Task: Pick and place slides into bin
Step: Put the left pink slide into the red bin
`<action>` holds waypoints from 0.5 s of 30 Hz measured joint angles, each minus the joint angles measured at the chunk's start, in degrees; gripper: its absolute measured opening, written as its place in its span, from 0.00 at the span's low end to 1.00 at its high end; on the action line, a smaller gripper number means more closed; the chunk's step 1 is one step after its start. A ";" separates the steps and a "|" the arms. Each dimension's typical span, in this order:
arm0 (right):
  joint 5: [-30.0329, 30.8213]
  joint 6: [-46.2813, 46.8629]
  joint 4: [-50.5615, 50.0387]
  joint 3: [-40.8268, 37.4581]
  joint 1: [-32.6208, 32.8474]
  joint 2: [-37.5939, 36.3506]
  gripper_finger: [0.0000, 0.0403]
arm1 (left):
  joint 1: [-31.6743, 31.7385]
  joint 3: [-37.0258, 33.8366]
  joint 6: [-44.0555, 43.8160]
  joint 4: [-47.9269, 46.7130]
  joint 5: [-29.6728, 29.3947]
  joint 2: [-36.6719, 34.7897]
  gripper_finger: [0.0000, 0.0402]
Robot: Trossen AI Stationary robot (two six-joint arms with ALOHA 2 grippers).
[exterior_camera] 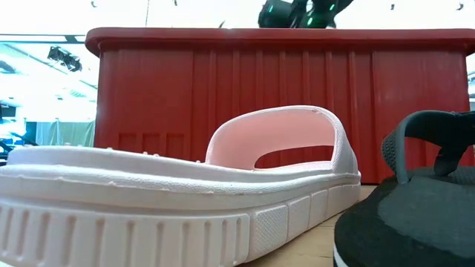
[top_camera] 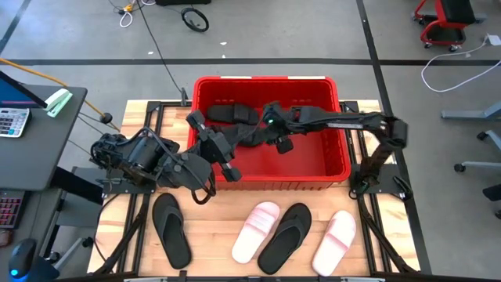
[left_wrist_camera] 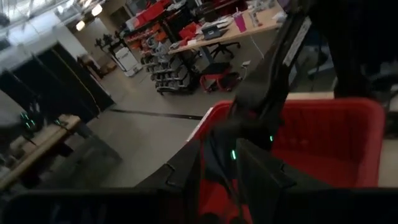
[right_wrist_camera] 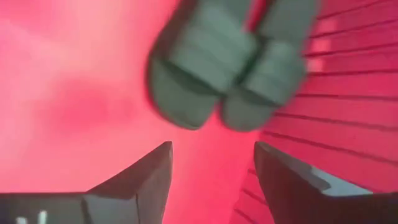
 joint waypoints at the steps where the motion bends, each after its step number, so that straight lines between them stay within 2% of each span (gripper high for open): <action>1: 0.56 1.38 -0.02 0.00 0.21 -2.11 0.57 | 0.00 0.00 -1.64 -0.02 0.55 0.00 0.27; 5: 1.05 10.09 -1.78 0.00 1.62 -11.97 0.54 | -0.16 0.01 -5.80 -0.03 10.35 0.08 0.27; 8: -1.43 18.34 -3.90 0.00 3.23 -19.99 0.52 | -0.84 -0.27 -8.16 0.18 17.64 0.15 0.27; 11: -7.91 27.87 -6.02 0.00 4.53 -27.59 0.50 | -1.91 -1.57 -12.87 0.10 22.73 0.16 0.27; 15: -17.56 40.01 -8.34 0.00 5.98 -36.05 0.49 | -3.88 -3.86 -24.62 0.54 28.56 0.93 0.27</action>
